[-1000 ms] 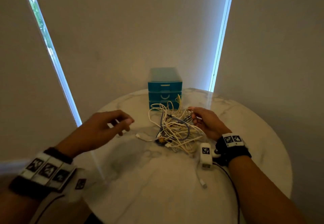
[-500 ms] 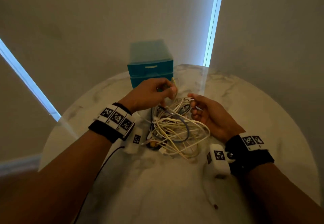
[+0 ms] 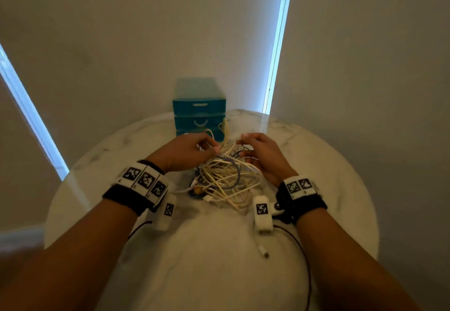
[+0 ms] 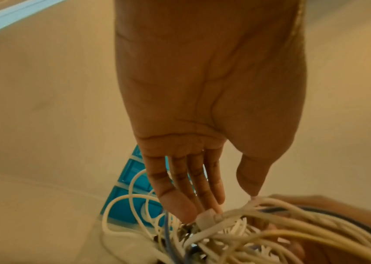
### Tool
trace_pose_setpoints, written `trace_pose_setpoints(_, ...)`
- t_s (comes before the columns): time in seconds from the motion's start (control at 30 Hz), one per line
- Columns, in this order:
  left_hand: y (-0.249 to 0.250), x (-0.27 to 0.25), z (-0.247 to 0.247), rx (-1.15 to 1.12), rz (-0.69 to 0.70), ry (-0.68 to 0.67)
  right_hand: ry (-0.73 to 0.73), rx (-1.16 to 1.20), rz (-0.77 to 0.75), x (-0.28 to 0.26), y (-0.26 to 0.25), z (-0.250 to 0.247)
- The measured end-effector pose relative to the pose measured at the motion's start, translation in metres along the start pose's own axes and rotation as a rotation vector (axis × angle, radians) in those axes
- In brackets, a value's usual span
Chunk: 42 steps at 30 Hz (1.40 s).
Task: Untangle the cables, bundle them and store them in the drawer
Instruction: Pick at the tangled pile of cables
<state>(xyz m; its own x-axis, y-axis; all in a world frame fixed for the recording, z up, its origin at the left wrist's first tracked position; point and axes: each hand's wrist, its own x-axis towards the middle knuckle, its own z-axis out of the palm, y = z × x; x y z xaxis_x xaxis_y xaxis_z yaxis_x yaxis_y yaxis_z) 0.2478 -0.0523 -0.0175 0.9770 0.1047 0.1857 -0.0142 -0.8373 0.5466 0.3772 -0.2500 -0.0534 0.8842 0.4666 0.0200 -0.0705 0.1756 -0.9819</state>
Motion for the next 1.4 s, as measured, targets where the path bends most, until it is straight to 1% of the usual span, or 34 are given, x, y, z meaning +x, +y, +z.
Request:
trace_pose_setpoints(0.13, -0.004, -0.009, 0.008, -0.034, -0.024, -0.050, -0.028, -0.114, -0.128, -0.001, -0.008, 0.008)
trace_pose_setpoints(0.2, -0.007, -0.006, 0.007, -0.089, -0.042, -0.055, -0.035, -0.113, -0.165, 0.003, -0.008, 0.013)
trace_pose_setpoints(0.27, -0.013, 0.003, 0.004, -0.133, -0.041, -0.029, -0.055, -0.094, -0.190, 0.008, -0.005, 0.018)
trace_pose_setpoints(0.33, -0.016, 0.013, 0.003, -0.147, -0.017, 0.018, -0.082, -0.094, -0.217, 0.015, 0.001, 0.020)
trace_pose_setpoints(0.4, -0.016, 0.017, 0.005, -0.271, 0.007, 0.120, -0.099, -0.100, -0.232, 0.018, 0.004, 0.016)
trace_pose_setpoints(0.47, -0.011, 0.019, 0.006, -0.410, 0.038, 0.246, -0.089, -0.108, -0.272, 0.018, 0.002, 0.011)
trace_pose_setpoints(0.5, -0.009, 0.021, 0.006, -0.465, 0.052, 0.286, -0.079, -0.125, -0.296, 0.018, -0.002, 0.011)
trace_pose_setpoints(0.57, -0.005, 0.021, 0.005, -0.609, 0.055, 0.334, -0.062, -0.157, -0.351, 0.012, -0.011, 0.012)
trace_pose_setpoints(0.63, -0.003, 0.017, 0.006, -0.731, 0.051, 0.379, -0.051, -0.195, -0.448, 0.006, -0.021, 0.018)
trace_pose_setpoints(0.7, -0.001, 0.012, 0.008, -0.776, 0.047, 0.402, -0.045, -0.233, -0.546, 0.001, -0.027, 0.023)
trace_pose_setpoints(0.77, 0.000, 0.010, 0.009, -0.834, 0.031, 0.408, -0.014, -0.242, -0.593, -0.004, -0.027, 0.027)
trace_pose_setpoints(0.87, 0.008, 0.009, 0.005, -1.024, -0.056, 0.422, 0.003, -0.273, -0.554, -0.008, -0.023, 0.029)
trace_pose_setpoints(0.9, 0.010, 0.009, 0.004, -1.029, -0.060, 0.428, 0.003, -0.273, -0.527, -0.008, -0.022, 0.028)
trace_pose_setpoints(1.03, 0.012, 0.005, 0.005, -0.946, -0.011, 0.405, 0.061, -0.215, -0.470, -0.010, -0.024, 0.025)
trace_pose_setpoints(1.13, 0.007, 0.004, 0.004, -0.903, 0.052, 0.436, 0.070, -0.167, -0.467, -0.014, -0.026, 0.026)
trace_pose_setpoints(1.17, 0.004, 0.004, 0.002, -0.885, 0.066, 0.469, 0.056, -0.158, -0.461, -0.015, -0.026, 0.027)
trace_pose_setpoints(1.23, 0.001, 0.004, -0.005, -0.912, 0.095, 0.578, -0.032, -0.190, -0.418, -0.014, -0.024, 0.028)
trace_pose_setpoints(1.3, -0.001, 0.003, -0.016, -1.021, 0.131, 0.680, -0.172, -0.332, -0.339, -0.012, -0.019, 0.030)
trace_pose_setpoints(1.37, -0.003, 0.001, -0.029, -1.130, 0.186, 0.694, -0.270, -0.481, -0.281, -0.008, -0.016, 0.036)
trace_pose_setpoints(1.4, -0.003, -0.001, -0.034, -1.149, 0.207, 0.680, -0.279, -0.534, -0.282, -0.005, -0.018, 0.040)
